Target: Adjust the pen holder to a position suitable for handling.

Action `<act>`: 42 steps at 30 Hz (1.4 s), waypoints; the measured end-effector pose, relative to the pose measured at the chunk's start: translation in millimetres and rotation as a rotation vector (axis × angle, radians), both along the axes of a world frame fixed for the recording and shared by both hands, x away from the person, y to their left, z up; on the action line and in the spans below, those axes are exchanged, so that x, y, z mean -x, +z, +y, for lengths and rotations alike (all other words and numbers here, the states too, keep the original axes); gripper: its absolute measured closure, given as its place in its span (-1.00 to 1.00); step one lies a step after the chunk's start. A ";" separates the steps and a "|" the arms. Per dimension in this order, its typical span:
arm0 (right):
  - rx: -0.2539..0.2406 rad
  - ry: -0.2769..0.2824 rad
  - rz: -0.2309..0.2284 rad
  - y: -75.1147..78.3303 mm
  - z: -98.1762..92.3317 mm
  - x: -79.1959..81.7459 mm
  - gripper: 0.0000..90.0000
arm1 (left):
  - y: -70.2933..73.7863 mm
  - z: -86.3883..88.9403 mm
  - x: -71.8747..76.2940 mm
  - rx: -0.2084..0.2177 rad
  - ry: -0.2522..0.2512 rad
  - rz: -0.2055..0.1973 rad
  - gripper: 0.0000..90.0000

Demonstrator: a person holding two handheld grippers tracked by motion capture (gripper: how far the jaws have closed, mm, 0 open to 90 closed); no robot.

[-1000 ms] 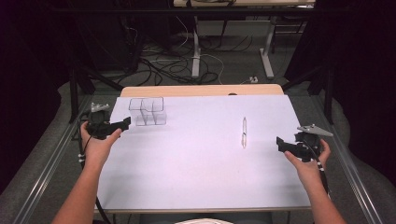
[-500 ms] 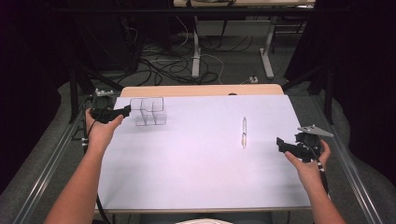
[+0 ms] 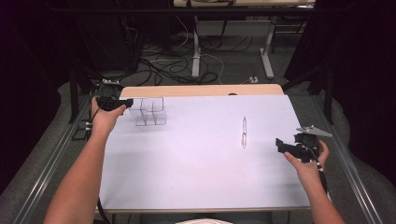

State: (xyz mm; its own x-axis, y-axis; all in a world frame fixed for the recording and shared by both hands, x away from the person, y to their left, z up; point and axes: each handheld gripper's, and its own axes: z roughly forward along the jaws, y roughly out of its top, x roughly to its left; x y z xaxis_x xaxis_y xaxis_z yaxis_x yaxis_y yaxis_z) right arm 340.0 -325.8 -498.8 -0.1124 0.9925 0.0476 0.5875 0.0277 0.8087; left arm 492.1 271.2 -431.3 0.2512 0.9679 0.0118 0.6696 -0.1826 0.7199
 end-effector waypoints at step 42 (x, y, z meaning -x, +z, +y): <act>0.005 0.010 0.018 -4.4 1.2 -1.8 -0.66 | -37.5 -5.4 -31.6 0.003 0.081 0.155 0.84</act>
State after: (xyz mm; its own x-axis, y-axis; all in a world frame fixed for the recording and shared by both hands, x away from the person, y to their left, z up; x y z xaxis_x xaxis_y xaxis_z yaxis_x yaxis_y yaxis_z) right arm 341.8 -324.6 -503.1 -0.1215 0.9916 0.0445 0.6016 0.0379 0.7979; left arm 523.7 265.8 -468.8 0.1704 0.9851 -0.0241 0.7853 -0.1210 0.6072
